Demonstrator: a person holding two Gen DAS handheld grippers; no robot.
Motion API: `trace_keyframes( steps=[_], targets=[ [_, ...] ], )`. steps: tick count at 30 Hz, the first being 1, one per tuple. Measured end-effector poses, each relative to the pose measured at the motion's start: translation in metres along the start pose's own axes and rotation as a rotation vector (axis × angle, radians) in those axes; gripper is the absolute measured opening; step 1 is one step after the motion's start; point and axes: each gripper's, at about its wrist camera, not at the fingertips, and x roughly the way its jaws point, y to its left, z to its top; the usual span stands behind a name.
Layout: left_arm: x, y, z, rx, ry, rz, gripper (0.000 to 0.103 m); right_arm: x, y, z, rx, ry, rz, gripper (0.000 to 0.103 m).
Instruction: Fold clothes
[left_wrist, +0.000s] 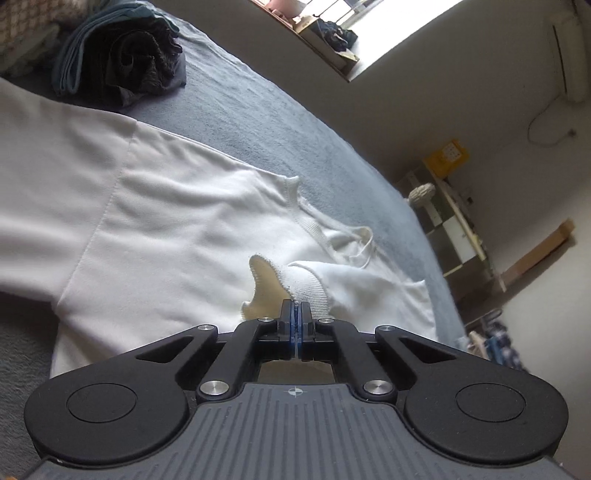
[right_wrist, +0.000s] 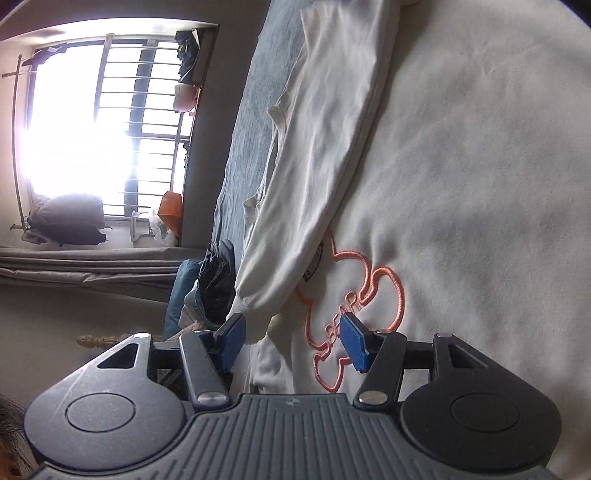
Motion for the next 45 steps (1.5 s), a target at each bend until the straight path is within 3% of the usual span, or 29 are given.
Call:
trace_keyframes(
  steps=[3,6,9,13,16,18,19,21,23,26,30,33,35,37,42,45],
  targets=[
    [-0.001,0.005,-0.006,-0.004,0.015,0.035,0.0,0.004,-0.005,0.003,0.015,-0.007,-0.023,0.06],
    [-0.01,0.003,-0.006,0.044,-0.043,0.056,0.002,0.007,-0.007,0.005,0.019,-0.015,-0.042,0.06],
    [-0.023,-0.001,-0.004,0.097,-0.105,0.085,0.014,0.003,-0.008,0.005,0.012,-0.037,-0.065,0.06],
    [-0.035,-0.011,-0.002,0.179,-0.159,0.064,0.024,-0.012,-0.009,0.011,0.009,-0.108,-0.095,0.06],
    [-0.036,-0.04,-0.012,0.415,-0.172,0.05,0.041,-0.026,-0.008,0.021,0.001,-0.187,-0.113,0.06],
    [-0.03,-0.061,-0.027,0.61,-0.169,0.06,0.045,-0.037,-0.002,0.03,-0.061,-0.249,-0.174,0.06],
    [-0.026,-0.07,-0.036,0.705,-0.169,0.068,0.048,-0.042,0.005,0.034,-0.119,-0.281,-0.23,0.06],
    [-0.016,-0.085,-0.051,0.863,-0.159,0.084,0.05,-0.044,0.031,0.041,-0.345,-0.341,-0.443,0.06],
    [-0.002,-0.094,-0.063,0.98,-0.135,0.101,0.05,-0.037,0.049,0.046,-0.563,-0.378,-0.619,0.06],
    [0.019,-0.1,-0.076,1.101,-0.095,0.14,0.05,-0.015,0.062,0.053,-0.859,-0.366,-0.809,0.059],
    [0.033,-0.097,-0.084,1.177,-0.077,0.191,0.049,0.011,0.048,0.07,-1.026,-0.315,-0.953,0.056],
    [0.036,-0.093,-0.081,1.16,-0.073,0.201,0.043,0.02,0.037,0.085,-1.037,-0.298,-0.97,0.05],
    [0.037,-0.09,-0.077,1.134,-0.085,0.208,0.033,0.022,0.03,0.096,-1.022,-0.307,-0.963,0.045],
    [0.035,-0.088,-0.074,1.115,-0.108,0.22,0.013,0.018,0.029,0.101,-0.99,-0.332,-0.943,0.028],
    [0.018,-0.092,-0.07,1.09,-0.181,0.231,0.008,0.013,0.032,0.095,-0.993,-0.374,-0.919,0.014],
    [0.007,-0.096,-0.074,1.128,-0.199,0.243,0.008,0.01,0.032,0.092,-0.985,-0.387,-0.905,0.014]
  ],
)
